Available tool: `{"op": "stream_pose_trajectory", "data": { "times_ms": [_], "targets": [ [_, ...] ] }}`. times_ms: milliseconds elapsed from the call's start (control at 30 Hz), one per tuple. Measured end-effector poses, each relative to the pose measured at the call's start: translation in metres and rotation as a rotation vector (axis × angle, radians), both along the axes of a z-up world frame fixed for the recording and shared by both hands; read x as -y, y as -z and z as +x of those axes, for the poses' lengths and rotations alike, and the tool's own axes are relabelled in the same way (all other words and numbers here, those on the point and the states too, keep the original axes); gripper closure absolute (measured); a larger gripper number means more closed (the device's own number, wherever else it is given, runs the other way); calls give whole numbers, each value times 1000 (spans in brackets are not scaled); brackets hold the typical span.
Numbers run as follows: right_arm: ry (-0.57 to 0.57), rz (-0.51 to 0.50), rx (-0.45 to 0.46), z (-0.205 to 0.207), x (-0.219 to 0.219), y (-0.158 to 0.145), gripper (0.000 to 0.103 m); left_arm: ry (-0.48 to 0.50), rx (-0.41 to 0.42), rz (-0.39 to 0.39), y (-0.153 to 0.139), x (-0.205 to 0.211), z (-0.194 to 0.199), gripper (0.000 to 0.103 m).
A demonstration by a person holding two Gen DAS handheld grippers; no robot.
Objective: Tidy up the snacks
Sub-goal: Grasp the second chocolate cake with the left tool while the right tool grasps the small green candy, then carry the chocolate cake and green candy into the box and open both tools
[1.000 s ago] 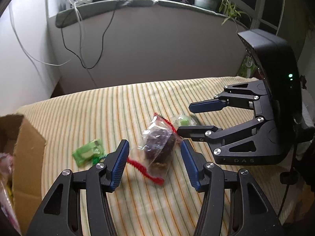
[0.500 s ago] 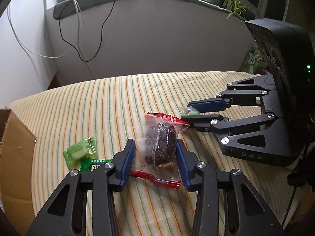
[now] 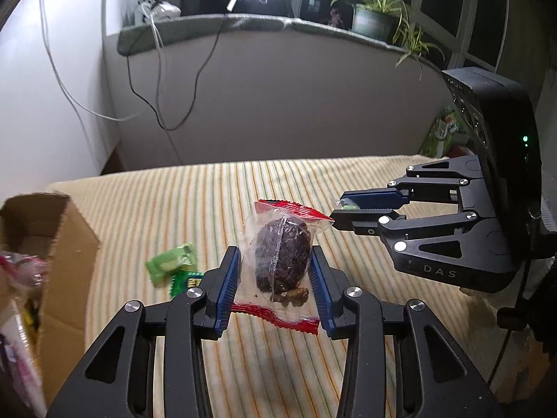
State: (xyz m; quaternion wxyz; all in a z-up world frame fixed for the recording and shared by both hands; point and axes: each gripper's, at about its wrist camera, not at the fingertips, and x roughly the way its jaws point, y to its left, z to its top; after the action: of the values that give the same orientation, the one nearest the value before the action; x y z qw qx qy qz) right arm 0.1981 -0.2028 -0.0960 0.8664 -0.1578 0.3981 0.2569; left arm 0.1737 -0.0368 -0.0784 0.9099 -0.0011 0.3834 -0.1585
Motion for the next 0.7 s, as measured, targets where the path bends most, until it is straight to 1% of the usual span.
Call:
{"op": "stream_pose_trajectory", "data": {
  "times_ms": [267, 467, 700],
  "targets": [
    [-22, 22, 69, -25, -15, -33, 83, -47, 61, -13, -19, -22, -26, 65],
    [-65, 30, 114, -42, -41, -53, 83, -100, 98, -13, -36, -47, -46, 65],
    [-123, 41, 149, -55, -78, -69, 83, -174, 125, -7, -44, -81, -69, 65]
  ]
}}
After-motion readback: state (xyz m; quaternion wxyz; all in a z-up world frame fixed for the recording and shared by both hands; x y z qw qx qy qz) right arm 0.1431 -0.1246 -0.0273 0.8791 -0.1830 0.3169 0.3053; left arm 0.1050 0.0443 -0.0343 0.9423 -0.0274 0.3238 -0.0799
